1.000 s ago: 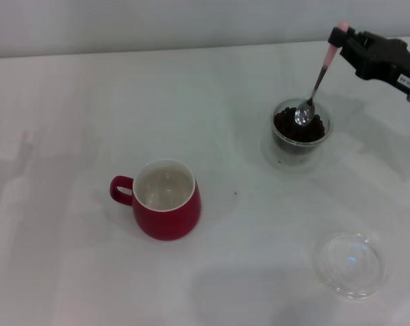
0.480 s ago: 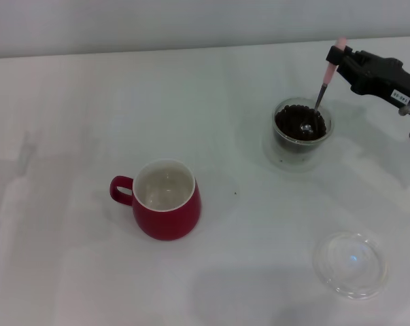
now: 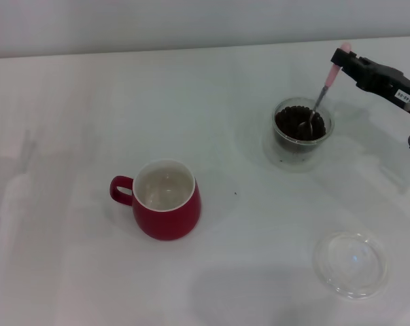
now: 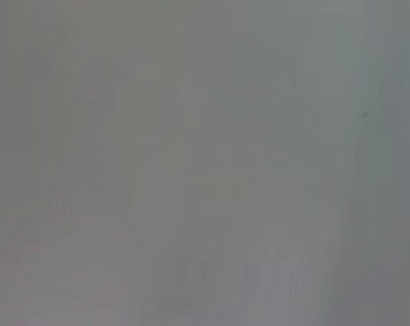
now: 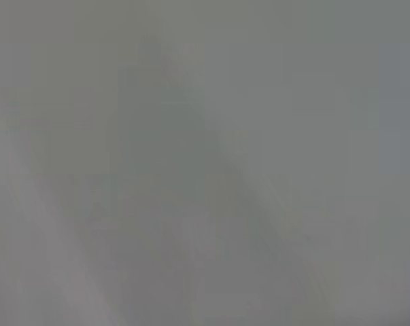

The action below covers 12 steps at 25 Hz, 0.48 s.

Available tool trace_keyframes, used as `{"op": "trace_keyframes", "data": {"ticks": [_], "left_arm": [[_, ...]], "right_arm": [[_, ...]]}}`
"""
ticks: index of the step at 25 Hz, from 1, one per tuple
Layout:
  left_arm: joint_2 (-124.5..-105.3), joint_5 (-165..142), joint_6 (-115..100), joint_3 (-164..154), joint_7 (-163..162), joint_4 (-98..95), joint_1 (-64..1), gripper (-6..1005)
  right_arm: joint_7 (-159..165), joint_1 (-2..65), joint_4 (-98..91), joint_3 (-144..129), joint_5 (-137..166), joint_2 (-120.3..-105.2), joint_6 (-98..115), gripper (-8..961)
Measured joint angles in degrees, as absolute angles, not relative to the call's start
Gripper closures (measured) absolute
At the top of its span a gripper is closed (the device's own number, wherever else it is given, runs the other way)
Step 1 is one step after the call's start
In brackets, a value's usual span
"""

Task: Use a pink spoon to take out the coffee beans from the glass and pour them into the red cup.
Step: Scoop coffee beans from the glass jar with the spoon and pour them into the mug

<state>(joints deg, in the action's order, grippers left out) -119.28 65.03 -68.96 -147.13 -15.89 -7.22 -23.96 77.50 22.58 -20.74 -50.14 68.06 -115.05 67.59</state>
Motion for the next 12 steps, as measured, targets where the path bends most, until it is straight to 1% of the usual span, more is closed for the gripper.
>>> {"op": "trace_keyframes", "data": {"ticks": [12], "left_arm": [[-119.17,65.04,-69.04,-147.13,-15.82,-6.95,-24.12,121]], "right_arm": [[93.12,23.16,-20.74,-50.29,68.02,-115.19,61.45,781]]}}
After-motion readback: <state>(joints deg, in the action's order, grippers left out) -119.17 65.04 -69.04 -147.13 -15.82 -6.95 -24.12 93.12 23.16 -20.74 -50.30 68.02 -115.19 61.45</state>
